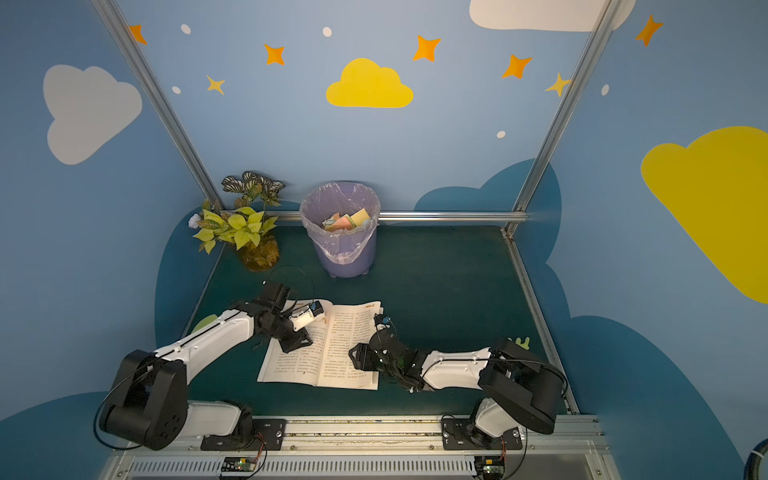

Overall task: Peel off the used sticky note
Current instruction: Turn the page of the book at the center of the board.

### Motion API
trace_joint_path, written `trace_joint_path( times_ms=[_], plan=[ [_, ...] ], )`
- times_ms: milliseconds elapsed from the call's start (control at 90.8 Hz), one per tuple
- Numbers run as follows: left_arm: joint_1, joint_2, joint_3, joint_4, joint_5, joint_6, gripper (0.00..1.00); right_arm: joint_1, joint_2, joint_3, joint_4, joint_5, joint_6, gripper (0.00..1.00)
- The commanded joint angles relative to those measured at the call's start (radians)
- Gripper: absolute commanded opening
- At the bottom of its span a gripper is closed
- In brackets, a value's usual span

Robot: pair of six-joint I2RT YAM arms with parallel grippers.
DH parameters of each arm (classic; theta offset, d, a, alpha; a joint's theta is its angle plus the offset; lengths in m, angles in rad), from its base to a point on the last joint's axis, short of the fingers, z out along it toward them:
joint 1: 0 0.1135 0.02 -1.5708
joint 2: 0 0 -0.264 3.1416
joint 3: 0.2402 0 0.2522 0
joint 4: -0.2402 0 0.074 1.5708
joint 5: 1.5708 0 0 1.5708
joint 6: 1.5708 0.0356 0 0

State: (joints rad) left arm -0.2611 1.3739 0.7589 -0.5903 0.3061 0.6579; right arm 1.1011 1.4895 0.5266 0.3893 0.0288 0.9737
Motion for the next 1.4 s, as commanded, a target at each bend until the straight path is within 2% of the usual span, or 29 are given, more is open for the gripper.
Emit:
trace_joint_path(
  times_ms=[0,154,275,374,573,804,870,969,1200,1311,1388],
  plan=[
    [-0.003,0.015,0.023,-0.023,0.025,-0.003,0.33,0.002,-0.029,0.044,0.026,-0.024,-0.005,0.48],
    [-0.003,0.022,0.024,-0.020,0.030,-0.002,0.33,0.013,-0.024,0.090,0.000,-0.026,-0.016,0.34],
    [-0.002,0.013,0.024,-0.026,0.053,-0.003,0.32,0.023,-0.011,0.134,-0.030,-0.019,-0.027,0.16],
    [0.013,0.000,0.029,-0.039,0.090,-0.005,0.32,0.034,0.007,0.183,-0.052,-0.016,-0.039,0.07],
    [0.094,-0.020,0.066,-0.060,0.183,-0.022,0.30,0.062,0.062,0.293,-0.107,-0.016,-0.072,0.07],
    [0.162,-0.031,0.088,-0.059,0.225,-0.047,0.30,0.080,0.165,0.427,-0.182,-0.025,-0.097,0.10],
    [0.195,-0.040,0.098,-0.059,0.245,-0.053,0.30,0.082,0.196,0.468,-0.207,-0.025,-0.104,0.13],
    [0.247,-0.051,0.119,-0.059,0.268,-0.071,0.30,0.087,0.257,0.534,-0.243,-0.035,-0.115,0.27],
    [0.340,-0.077,0.149,-0.052,0.305,-0.104,0.29,0.098,0.389,0.677,-0.292,-0.077,-0.118,0.74],
    [0.349,-0.089,0.152,-0.051,0.305,-0.106,0.30,0.106,0.436,0.728,-0.312,-0.089,-0.118,0.87],
    [0.353,-0.100,0.151,-0.051,0.303,-0.107,0.30,0.115,0.464,0.759,-0.319,-0.099,-0.121,0.92]
  ],
)
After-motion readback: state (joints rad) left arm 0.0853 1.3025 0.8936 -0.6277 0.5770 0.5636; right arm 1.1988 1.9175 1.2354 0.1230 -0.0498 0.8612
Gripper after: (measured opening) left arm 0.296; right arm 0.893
